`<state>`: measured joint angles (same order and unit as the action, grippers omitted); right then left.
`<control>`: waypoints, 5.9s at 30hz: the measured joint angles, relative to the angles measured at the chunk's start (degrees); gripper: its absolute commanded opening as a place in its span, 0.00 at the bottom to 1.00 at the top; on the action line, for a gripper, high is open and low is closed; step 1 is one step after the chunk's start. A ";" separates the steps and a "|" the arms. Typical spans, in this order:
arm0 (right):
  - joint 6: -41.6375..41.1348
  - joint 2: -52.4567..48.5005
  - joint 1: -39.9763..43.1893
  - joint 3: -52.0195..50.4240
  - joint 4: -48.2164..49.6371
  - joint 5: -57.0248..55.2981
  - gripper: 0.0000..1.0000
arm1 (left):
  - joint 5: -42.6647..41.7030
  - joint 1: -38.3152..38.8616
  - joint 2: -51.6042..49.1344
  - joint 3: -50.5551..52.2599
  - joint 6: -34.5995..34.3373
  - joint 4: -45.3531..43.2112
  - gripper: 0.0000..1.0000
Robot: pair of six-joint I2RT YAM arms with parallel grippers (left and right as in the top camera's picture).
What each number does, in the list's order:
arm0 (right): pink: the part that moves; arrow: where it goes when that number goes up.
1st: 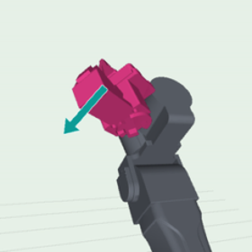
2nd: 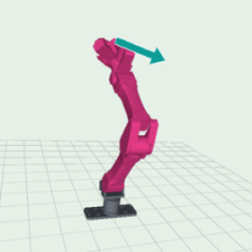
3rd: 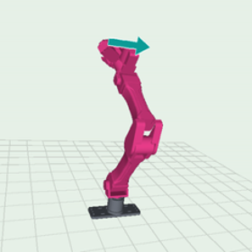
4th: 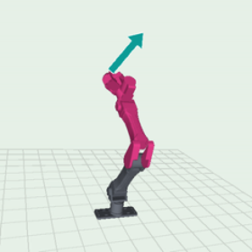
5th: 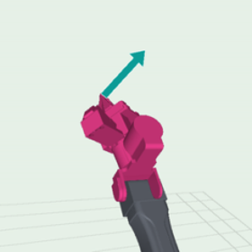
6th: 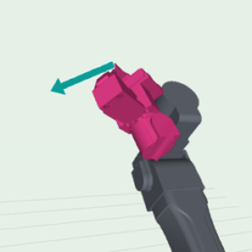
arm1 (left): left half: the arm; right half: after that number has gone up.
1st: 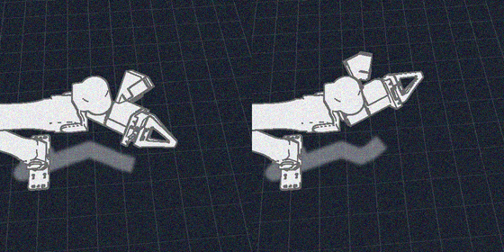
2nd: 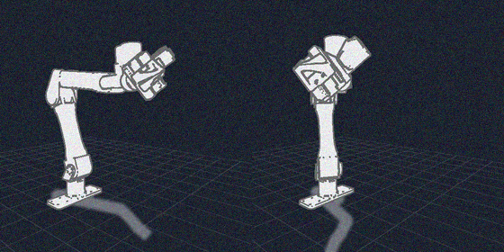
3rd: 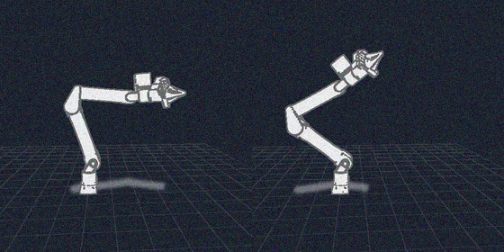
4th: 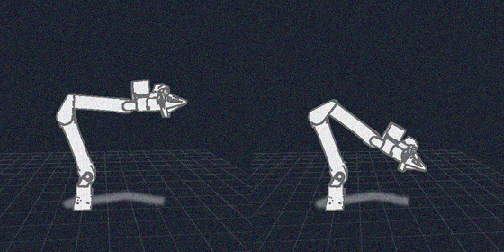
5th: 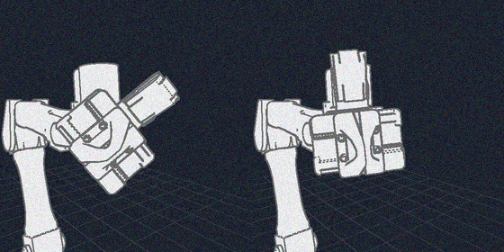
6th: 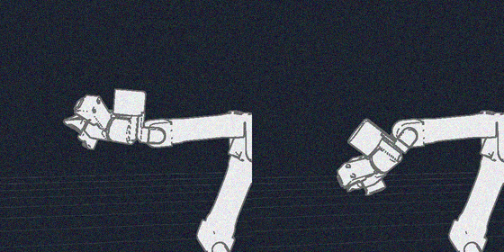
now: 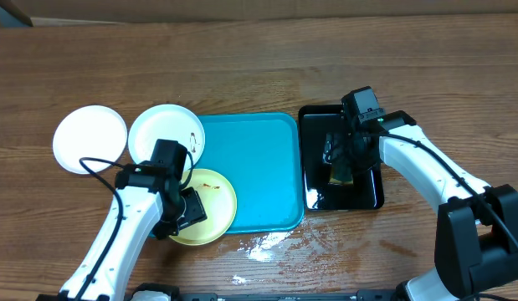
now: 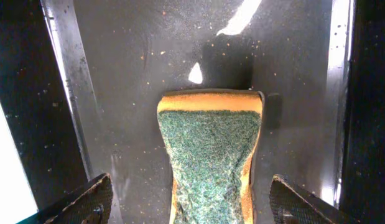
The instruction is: Clean dirty plates on tray and stack at the side
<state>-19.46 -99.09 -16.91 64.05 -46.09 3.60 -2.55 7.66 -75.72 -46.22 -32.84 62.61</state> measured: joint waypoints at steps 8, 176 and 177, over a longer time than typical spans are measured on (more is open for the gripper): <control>-0.02 0.00 0.00 0.00 -0.02 0.00 0.82 | 0.00 -0.59 -4.81 1.86 -1.57 -4.42 0.60; 0.00 0.00 0.00 0.00 0.44 0.00 0.88 | -0.79 2.86 -13.07 0.15 26.29 -30.12 0.24; 0.00 0.00 0.00 0.00 0.66 0.02 0.87 | -0.61 2.86 -13.07 0.13 27.04 -30.69 0.25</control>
<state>-19.46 -99.09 -16.91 64.05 -45.43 3.62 -3.16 10.52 -88.79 -46.09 -5.80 31.92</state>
